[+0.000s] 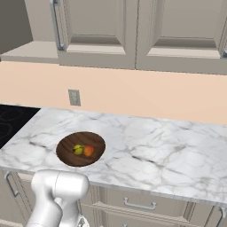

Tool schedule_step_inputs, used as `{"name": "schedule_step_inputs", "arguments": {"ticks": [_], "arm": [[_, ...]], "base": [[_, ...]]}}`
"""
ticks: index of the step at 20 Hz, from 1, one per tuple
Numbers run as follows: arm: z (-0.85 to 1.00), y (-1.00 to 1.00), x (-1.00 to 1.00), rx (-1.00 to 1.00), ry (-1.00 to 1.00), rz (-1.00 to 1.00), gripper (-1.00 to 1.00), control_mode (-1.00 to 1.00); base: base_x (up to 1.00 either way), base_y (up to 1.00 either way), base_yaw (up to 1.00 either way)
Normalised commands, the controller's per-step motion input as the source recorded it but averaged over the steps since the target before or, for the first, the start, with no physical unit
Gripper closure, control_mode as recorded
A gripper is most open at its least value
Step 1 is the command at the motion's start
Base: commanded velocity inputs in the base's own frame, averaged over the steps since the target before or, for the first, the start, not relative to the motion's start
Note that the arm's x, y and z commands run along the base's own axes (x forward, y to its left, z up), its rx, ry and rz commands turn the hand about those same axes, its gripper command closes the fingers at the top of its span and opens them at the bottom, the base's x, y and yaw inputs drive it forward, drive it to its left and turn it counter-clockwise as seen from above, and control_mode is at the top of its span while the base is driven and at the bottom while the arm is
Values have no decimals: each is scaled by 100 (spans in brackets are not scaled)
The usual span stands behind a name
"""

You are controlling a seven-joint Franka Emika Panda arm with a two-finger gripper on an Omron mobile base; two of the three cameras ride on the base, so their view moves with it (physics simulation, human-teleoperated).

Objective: Open the cabinet. Pick the mango and pear from the cabinet and place them into the bowl. Then close the cabinet.

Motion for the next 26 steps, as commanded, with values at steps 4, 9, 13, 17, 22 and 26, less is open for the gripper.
{"name": "schedule_step_inputs", "arguments": {"ticks": [4,9,13,17,22,26], "arm": [[14,59,-100,-19,-42,-32,-100,-100],[6,72,-39,-21,-26,-46,-100,-100],[-4,36,46,-13,2,-21,-100,-100],[0,0,46,0,0,-5,-100,-100],[0,0,97,0,0,-8,-100,-100],[0,5,100,-4,-6,-9,-100,-100]], "base": [[0,0,0],[0,0,0],[0,0,0],[0,0,0],[0,0,0],[0,0,0]]}}
